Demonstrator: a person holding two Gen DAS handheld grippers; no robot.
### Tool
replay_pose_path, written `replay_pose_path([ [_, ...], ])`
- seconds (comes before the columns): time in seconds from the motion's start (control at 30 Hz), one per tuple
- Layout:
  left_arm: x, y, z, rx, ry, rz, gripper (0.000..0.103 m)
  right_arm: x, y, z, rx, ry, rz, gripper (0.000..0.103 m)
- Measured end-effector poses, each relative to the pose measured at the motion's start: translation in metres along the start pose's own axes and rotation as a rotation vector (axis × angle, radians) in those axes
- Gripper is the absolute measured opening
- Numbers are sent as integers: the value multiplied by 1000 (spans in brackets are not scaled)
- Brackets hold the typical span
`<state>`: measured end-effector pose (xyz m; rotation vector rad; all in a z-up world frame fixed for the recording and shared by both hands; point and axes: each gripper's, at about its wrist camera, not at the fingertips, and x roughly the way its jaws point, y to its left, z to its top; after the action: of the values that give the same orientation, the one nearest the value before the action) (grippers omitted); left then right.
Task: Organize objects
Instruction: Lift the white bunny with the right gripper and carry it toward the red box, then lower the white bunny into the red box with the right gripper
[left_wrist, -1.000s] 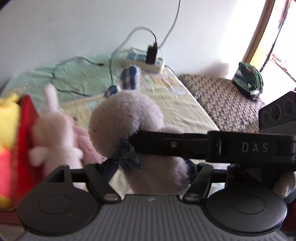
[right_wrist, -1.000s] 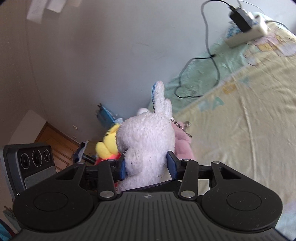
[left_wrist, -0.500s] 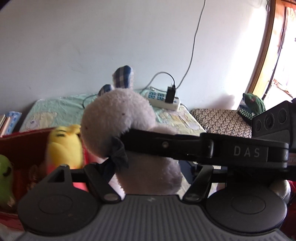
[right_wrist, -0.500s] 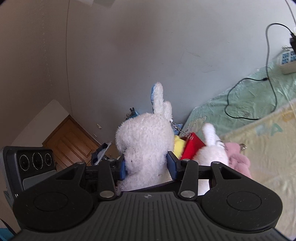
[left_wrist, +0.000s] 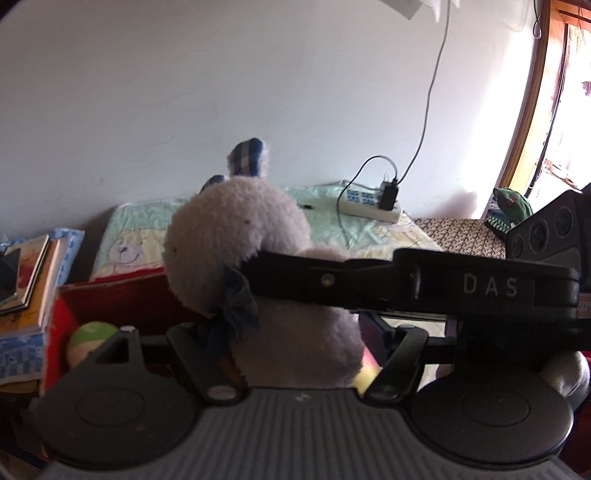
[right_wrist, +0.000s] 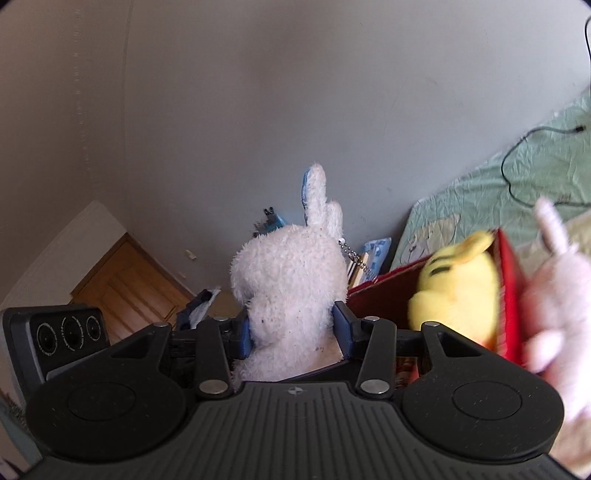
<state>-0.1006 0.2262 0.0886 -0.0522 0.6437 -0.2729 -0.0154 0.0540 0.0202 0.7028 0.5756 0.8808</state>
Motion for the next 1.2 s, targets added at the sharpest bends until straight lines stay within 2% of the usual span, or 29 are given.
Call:
replay_pose_path([
  [0.33,26,62,-15,-45,94,-68,73,48,-1,-17,37,20,-179,44],
  [0.43,38,68,-21,-30,118,-51,67,56,-4,-26,21,28,-259,44],
  [0.77,69,80,-29,10,204,-58,68,73,-1,-31,-60,138,-461,42],
  [1.03,71,82,-32,29,214,-47,75,76,-7,-32,-73,167,-468,45],
  [1.13,72,81,-32,31,210,-56,75,71,-4,-31,-79,162,-462,49],
  [1.2,72,81,-32,33,210,-61,75,67,-2,-31,-81,153,-448,55],
])
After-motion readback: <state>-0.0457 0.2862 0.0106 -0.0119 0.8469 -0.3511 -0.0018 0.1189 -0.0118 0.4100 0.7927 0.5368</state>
